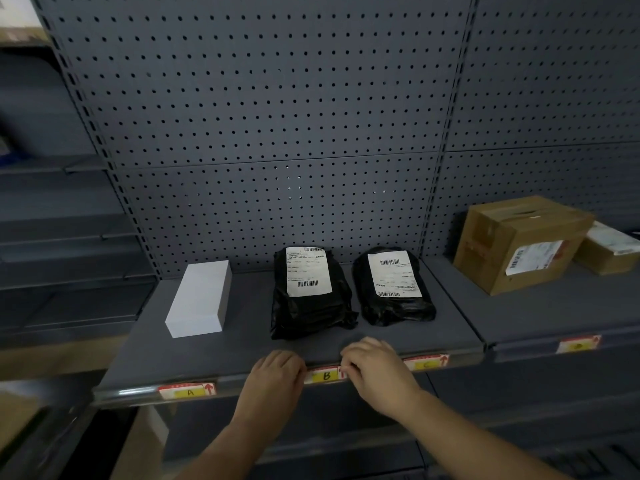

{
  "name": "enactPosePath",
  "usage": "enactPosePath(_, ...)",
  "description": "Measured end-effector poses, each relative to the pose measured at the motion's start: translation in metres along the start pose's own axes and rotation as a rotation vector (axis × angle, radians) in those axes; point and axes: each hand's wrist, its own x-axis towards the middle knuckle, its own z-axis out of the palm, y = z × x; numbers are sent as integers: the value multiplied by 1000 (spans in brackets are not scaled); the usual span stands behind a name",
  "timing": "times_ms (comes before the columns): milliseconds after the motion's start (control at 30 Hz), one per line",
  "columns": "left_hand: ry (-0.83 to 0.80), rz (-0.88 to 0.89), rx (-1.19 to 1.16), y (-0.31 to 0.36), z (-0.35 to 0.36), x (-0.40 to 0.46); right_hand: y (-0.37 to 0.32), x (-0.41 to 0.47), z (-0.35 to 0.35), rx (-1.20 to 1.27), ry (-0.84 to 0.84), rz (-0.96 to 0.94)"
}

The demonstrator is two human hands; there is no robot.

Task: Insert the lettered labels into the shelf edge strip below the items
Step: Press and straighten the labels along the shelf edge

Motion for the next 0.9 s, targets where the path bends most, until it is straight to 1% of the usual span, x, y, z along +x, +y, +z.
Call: enactPosePath(900,-6,-35,-60,-2,2,-1,-4,0,-2,-34,-7,8)
